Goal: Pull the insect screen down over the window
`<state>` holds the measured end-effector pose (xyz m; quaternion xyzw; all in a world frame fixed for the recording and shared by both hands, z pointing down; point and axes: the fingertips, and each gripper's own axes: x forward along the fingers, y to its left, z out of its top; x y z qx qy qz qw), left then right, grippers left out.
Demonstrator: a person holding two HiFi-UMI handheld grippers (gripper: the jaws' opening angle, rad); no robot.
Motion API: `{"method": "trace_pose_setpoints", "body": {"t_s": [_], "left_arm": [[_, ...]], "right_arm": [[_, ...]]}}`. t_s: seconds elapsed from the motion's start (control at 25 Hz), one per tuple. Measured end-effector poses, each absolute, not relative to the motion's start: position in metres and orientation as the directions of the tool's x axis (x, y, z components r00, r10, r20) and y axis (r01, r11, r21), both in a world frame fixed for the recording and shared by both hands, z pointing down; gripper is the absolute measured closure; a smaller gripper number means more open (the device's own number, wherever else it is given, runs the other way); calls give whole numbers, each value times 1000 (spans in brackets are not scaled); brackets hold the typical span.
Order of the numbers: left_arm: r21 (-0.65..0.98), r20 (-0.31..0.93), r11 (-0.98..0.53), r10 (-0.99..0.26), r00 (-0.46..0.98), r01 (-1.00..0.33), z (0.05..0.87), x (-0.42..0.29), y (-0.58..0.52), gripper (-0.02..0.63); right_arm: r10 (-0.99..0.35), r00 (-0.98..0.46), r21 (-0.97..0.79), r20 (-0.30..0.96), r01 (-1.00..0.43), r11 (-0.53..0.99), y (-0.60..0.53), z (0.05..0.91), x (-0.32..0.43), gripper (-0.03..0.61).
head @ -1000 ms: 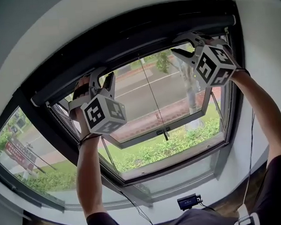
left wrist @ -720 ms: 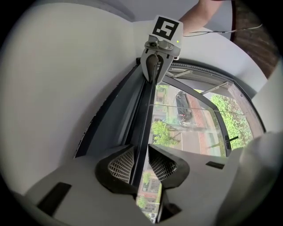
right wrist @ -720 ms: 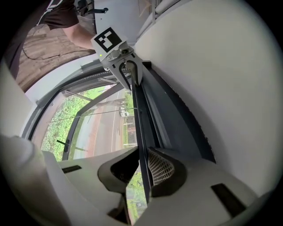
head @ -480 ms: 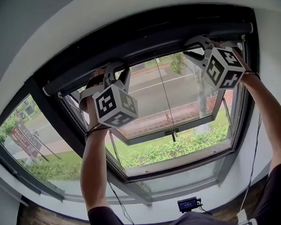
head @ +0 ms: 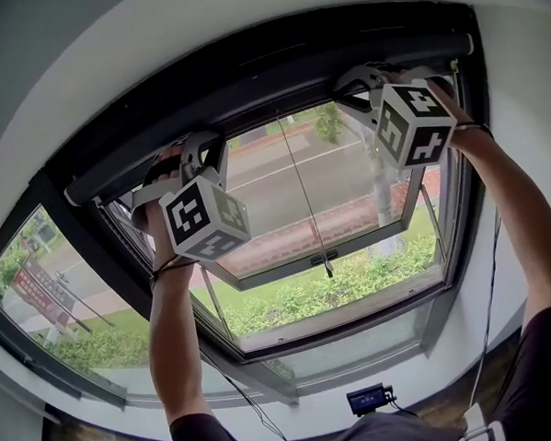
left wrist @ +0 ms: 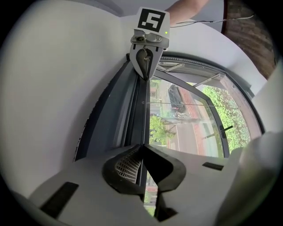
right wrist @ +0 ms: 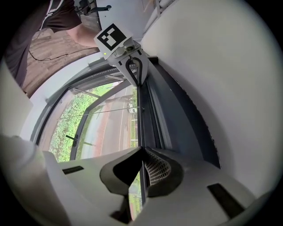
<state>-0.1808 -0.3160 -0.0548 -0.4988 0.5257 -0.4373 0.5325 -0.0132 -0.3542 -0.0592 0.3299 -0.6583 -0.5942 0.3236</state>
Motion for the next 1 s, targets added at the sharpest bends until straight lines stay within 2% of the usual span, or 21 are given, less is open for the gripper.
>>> {"method": "trace_pose_setpoints", "body": {"t_s": [0.28, 0.8, 1.0], "left_arm": [[-994, -92, 89, -994, 55, -60, -34, -180, -315, 591], [-990, 102, -107, -993, 56, -94, 56, -175, -288, 592], [-987, 113, -119, -992, 56, -108, 84, -169, -290, 591]], "right_arm": [[-806, -582, 987, 110, -29, 156, -353, -39, -12, 554], [-767, -565, 940, 304, 48, 338, -330, 53, -8, 557], [-759, -562, 925, 328, 28, 380, -331, 80, -2, 557]]}}
